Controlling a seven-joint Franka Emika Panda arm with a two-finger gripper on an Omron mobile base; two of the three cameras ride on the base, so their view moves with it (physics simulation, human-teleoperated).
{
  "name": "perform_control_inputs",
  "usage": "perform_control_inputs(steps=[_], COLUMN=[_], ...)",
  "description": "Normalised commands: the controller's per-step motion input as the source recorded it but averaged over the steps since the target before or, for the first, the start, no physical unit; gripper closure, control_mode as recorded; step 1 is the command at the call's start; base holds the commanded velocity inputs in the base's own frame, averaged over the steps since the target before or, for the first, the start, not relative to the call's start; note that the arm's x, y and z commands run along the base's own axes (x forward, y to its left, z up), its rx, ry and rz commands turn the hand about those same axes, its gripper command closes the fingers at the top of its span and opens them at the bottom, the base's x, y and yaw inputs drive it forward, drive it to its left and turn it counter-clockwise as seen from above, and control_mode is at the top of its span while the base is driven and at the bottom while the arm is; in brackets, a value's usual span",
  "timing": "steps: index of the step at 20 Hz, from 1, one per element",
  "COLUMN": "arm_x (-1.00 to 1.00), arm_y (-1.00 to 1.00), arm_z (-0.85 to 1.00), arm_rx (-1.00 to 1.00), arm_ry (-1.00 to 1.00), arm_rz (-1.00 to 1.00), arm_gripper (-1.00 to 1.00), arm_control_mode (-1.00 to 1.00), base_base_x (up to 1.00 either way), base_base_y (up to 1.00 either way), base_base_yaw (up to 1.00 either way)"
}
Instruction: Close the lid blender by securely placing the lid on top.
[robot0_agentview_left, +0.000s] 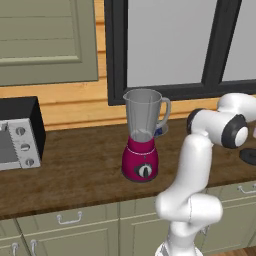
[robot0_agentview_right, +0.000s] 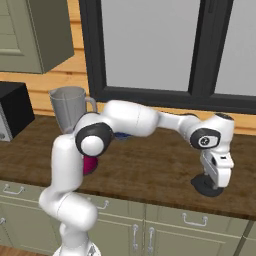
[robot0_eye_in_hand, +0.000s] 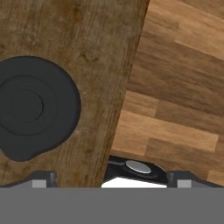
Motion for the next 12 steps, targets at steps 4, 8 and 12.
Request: perform_control_inputs(steps=[4, 8, 12], arm_x=[0.00, 0.07, 0.11], arm_y=[0.02, 0.12, 0.01], arm_z=[-0.25, -0.24, -0.19], arm_rx=[0.00, 0.00, 0.00], arm_ry=[-0.05, -0.01, -0.02], arm_rz=[0.04, 0.03, 0.04], arm_gripper=[-1.00, -1.00, -1.00], arm_control_mode=[-1.00, -1.00, -1.00], base_base_x=[0.00, 0.00, 0.00], base_base_y=[0.00, 0.00, 0.00], base_base_yaw=[0.00, 0.00, 0.00])
